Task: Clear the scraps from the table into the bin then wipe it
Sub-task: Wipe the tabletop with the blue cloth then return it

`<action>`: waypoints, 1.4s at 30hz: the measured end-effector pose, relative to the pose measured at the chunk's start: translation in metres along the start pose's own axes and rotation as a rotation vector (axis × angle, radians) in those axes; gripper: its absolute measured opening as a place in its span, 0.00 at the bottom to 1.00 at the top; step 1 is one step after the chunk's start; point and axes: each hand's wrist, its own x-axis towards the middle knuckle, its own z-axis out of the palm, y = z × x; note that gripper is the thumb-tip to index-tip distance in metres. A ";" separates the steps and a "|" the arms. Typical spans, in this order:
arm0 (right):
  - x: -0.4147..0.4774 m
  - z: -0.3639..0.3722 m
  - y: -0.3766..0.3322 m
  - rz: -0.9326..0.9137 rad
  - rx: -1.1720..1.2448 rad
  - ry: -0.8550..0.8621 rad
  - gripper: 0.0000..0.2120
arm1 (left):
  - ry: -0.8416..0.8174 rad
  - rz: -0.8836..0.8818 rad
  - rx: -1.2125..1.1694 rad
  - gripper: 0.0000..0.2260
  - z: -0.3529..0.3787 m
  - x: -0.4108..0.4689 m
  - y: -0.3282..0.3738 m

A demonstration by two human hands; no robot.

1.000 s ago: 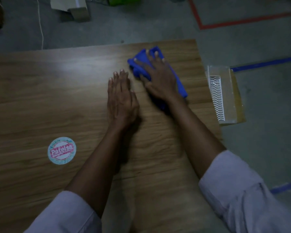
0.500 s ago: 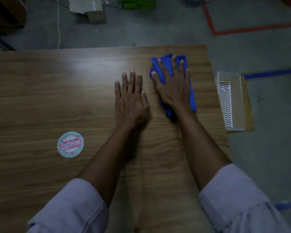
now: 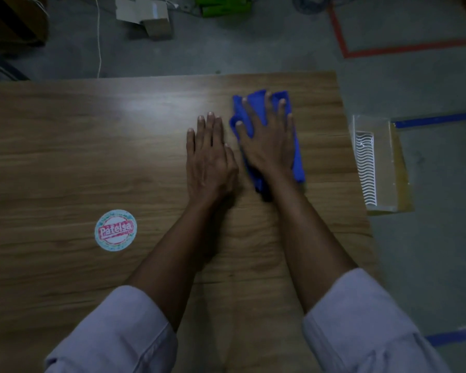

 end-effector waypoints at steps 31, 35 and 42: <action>0.068 -0.022 0.020 -0.213 -0.038 -0.071 0.28 | 0.067 -0.014 -0.225 0.24 -0.007 -0.001 -0.004; -0.025 -0.008 0.022 -0.457 -0.027 -0.085 0.28 | 0.081 -0.038 -0.287 0.28 -0.010 0.000 -0.004; 0.050 -0.024 0.031 -0.098 -0.021 -0.029 0.31 | 0.073 -0.029 -0.254 0.29 -0.011 -0.001 -0.001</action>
